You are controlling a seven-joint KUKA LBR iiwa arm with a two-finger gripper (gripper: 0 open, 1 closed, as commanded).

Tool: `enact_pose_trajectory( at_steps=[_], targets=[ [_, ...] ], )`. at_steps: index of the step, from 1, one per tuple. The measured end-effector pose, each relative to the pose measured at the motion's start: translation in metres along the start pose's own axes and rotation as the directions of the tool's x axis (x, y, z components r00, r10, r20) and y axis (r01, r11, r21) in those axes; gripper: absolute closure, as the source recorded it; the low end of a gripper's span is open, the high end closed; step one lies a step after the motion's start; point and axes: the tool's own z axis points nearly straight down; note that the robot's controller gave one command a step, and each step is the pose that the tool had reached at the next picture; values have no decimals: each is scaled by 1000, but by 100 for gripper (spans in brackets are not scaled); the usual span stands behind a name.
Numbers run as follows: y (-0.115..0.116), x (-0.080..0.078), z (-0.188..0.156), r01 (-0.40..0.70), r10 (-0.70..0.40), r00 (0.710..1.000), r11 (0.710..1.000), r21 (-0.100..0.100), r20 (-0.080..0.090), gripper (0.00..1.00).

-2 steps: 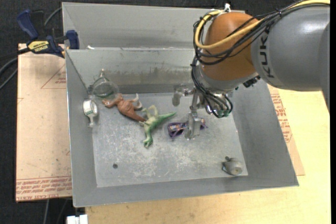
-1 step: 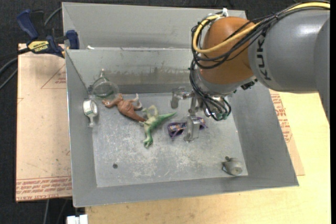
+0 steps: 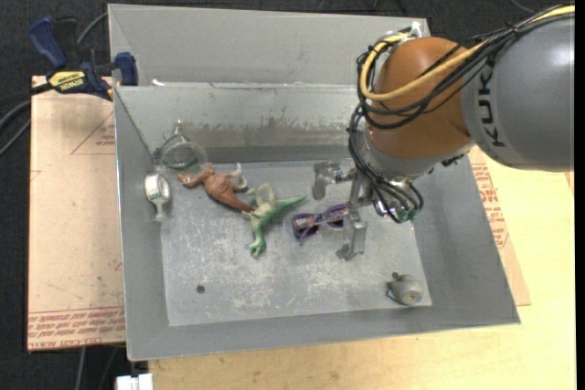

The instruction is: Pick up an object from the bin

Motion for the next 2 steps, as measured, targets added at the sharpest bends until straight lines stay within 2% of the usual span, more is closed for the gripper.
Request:
enact_pose_trajectory(
  at_steps=[1, 2],
  targets=[
    [-20, 5, 97, -370, 370, 929, 929, 0, 1, 100],
    [-20, 5, 97, -370, 370, 929, 929, 0, 1, 100]
  ],
)
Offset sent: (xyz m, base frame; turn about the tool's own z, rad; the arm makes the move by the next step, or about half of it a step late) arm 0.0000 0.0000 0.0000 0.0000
